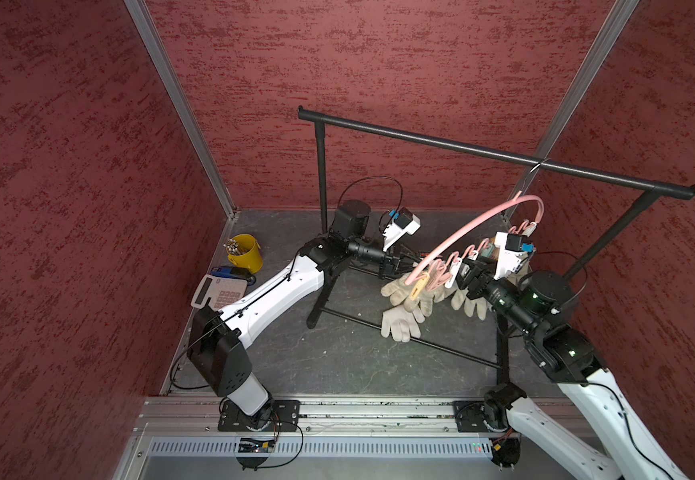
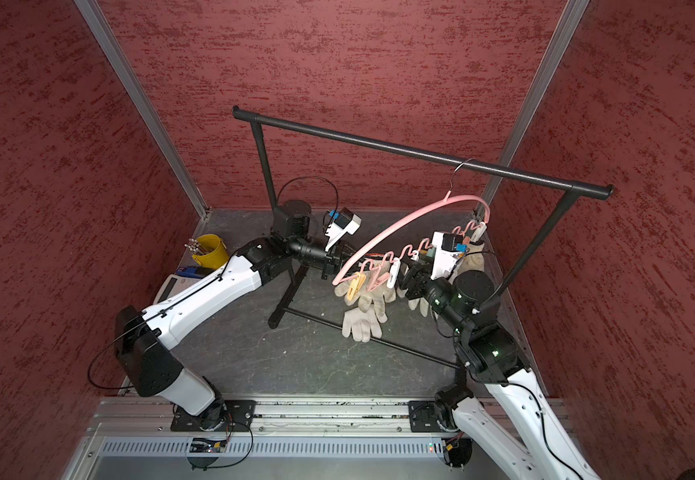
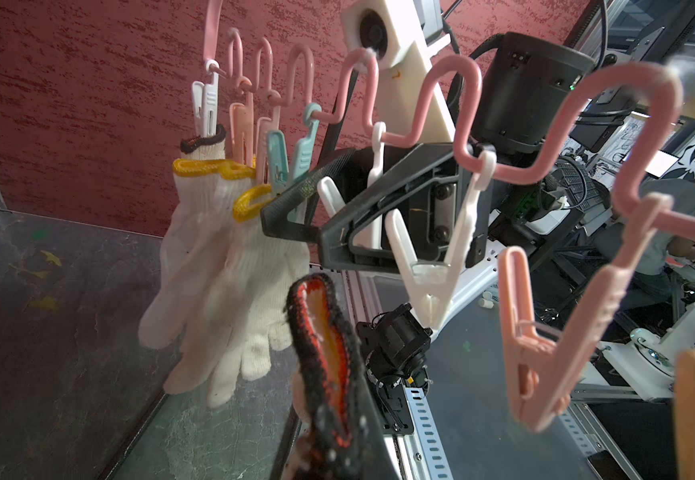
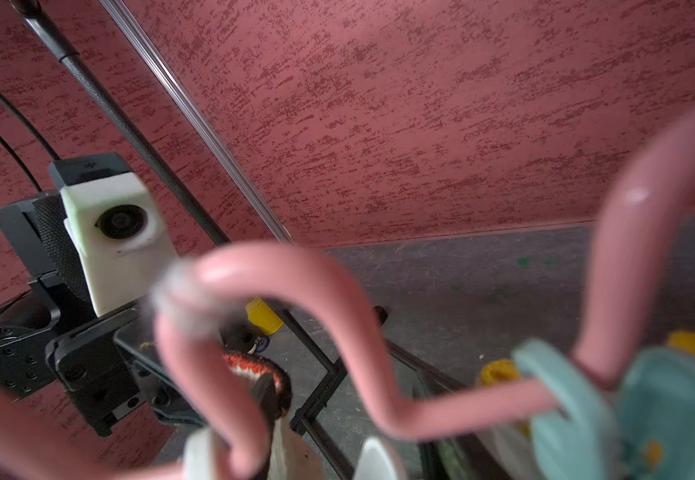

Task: Clip the gloves onto a hanger to dry
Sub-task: Open the clamp at the hanger.

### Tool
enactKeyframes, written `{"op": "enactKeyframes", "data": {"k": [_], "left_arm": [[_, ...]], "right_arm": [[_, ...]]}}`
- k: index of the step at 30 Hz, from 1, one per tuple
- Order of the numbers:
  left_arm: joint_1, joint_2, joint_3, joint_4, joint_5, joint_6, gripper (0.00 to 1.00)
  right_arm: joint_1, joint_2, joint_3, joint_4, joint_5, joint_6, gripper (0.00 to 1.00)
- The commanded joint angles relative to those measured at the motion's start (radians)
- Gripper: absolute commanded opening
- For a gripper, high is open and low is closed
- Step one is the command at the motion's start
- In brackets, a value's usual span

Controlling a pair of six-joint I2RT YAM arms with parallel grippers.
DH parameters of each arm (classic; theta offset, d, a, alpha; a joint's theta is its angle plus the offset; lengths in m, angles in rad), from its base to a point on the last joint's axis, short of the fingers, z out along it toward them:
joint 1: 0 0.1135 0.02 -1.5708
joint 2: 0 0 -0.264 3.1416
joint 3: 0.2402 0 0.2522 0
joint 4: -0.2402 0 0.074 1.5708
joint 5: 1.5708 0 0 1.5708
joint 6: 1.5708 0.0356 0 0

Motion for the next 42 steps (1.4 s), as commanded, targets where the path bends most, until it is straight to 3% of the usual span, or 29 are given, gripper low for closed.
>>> {"op": "enactKeyframes", "data": {"k": [1,14,24,31,42], "left_arm": [[-0.002,-0.007,-0.001,0.027,0.006,-0.007,0.0],[-0.005,-0.011,-0.003,0.039,0.007,-0.011,0.0],[-0.044,0.001,0.015,-0.001,0.036,0.021,0.0],[-0.081,0.028,0.031,-0.017,0.035,0.032,0.0],[-0.113,0.082,0.059,0.002,0.038,0.029,0.0]], "right_arm": [[-0.013,0.004,0.043,0.023,0.017,-0.03,0.52],[-0.036,0.043,0.087,0.005,-0.019,-0.061,0.47],[-0.047,0.049,0.103,-0.012,-0.031,-0.066,0.34],[-0.05,0.06,0.112,-0.023,-0.044,-0.072,0.16],[-0.053,0.074,0.12,-0.032,-0.072,-0.082,0.11]]}}
